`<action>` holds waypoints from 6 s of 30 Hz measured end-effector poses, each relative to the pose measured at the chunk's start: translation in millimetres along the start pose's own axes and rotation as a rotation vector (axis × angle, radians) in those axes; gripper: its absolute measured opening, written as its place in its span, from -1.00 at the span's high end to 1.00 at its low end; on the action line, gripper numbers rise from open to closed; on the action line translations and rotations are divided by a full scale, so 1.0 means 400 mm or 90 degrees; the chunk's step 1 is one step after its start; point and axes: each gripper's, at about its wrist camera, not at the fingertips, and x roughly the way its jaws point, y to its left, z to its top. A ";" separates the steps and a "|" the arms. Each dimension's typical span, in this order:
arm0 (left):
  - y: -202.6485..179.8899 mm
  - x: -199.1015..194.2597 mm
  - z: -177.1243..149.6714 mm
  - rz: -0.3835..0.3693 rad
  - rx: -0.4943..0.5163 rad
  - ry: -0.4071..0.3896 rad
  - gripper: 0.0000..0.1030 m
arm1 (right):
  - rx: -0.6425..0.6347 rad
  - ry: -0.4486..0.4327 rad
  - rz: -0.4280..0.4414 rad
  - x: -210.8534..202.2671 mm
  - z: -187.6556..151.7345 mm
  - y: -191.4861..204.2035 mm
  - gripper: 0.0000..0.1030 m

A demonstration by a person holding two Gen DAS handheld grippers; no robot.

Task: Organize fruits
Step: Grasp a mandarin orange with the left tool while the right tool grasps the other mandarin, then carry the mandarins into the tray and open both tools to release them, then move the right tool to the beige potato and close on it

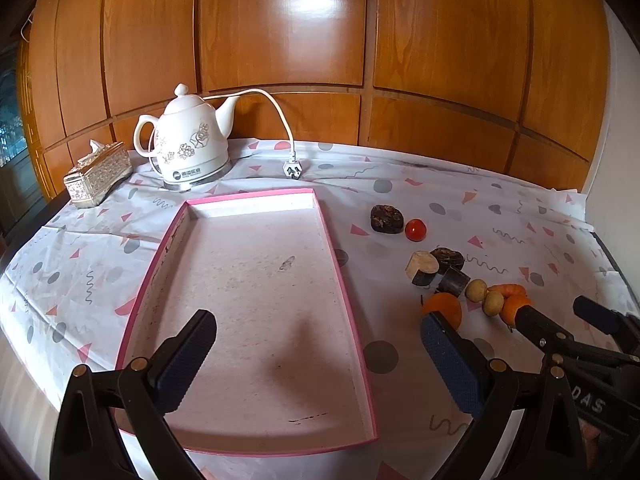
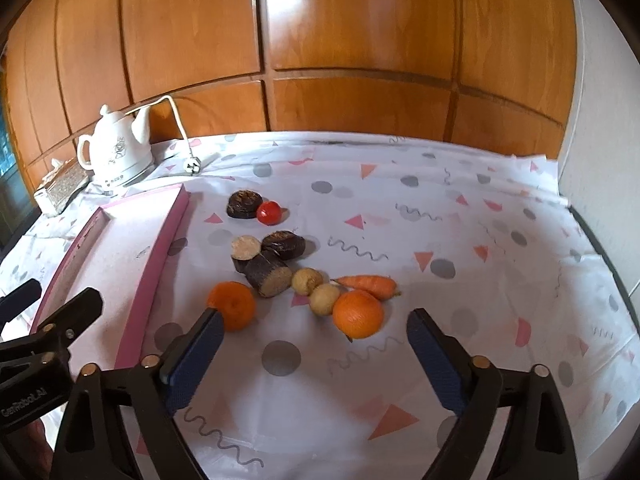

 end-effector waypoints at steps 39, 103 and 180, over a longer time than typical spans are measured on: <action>-0.144 0.109 0.029 -0.165 0.086 0.096 -0.83 | 0.036 0.096 0.088 0.144 -0.003 -0.138 0.30; -0.143 0.097 0.027 -0.131 0.065 0.068 0.26 | 0.041 0.102 0.077 0.115 -0.034 -0.133 0.25; 0.065 0.061 0.014 -0.041 -0.028 0.051 -0.23 | 0.019 0.061 0.104 0.092 0.028 -0.015 0.02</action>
